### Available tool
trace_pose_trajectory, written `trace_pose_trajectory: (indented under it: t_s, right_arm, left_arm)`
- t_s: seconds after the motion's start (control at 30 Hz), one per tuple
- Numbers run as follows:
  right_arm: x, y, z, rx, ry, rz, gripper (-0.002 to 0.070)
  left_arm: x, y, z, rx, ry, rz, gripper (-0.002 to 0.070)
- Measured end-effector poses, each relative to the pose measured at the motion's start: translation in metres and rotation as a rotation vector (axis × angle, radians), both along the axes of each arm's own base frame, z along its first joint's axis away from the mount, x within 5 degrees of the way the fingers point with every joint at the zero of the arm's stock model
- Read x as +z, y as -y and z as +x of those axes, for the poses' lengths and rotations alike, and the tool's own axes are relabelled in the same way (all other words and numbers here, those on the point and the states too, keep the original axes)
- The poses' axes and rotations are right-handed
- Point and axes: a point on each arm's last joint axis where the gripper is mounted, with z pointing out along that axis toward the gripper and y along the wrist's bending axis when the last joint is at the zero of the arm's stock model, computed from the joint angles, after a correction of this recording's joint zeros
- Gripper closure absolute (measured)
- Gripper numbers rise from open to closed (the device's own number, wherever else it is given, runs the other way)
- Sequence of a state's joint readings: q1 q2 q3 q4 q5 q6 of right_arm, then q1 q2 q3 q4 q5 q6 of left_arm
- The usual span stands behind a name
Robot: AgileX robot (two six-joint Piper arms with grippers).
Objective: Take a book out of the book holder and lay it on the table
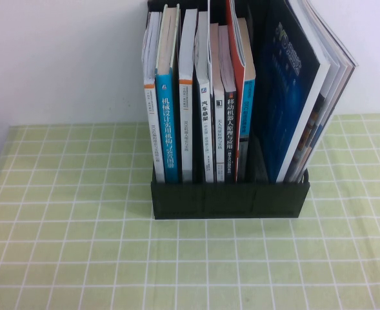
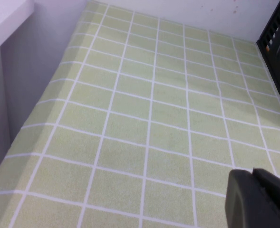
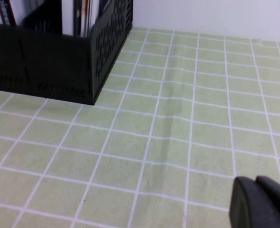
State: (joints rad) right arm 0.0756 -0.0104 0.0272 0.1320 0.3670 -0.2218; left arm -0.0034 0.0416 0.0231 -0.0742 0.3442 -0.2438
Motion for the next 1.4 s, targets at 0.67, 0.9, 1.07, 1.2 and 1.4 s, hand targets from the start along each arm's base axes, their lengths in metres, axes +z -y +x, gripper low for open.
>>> trace_pose_trajectory:
  t_s: [0.67, 0.9, 1.07, 1.2, 1.4]
  right_arm:
    - [0.0, 0.0, 0.0, 0.004, 0.001, -0.01, 0.0678]
    - [0.0, -0.0001, 0.0, 0.004, 0.001, -0.008, 0.0678]
    - [0.0, -0.0001, 0.0, 0.004, 0.001, -0.008, 0.0678]
    - [0.0, 0.0003, 0.0, 0.004, 0.002, -0.022, 0.0678]
    - [0.0008, 0.0009, 0.0004, 0.002, 0.014, -0.033, 0.0678]
  left_arm:
    - [0.0, 0.0001, 0.0, -0.001, 0.0, 0.001, 0.0678]
    - [0.0, 0.0001, 0.0, -0.001, 0.0, 0.001, 0.0678]
    - [0.0, 0.0001, 0.0, -0.001, 0.0, 0.001, 0.0678]
    - [0.0, 0.0001, 0.0, -0.001, 0.0, 0.001, 0.0678]
    - [0.0, 0.0001, 0.0, 0.0, 0.0, -0.002, 0.0678]
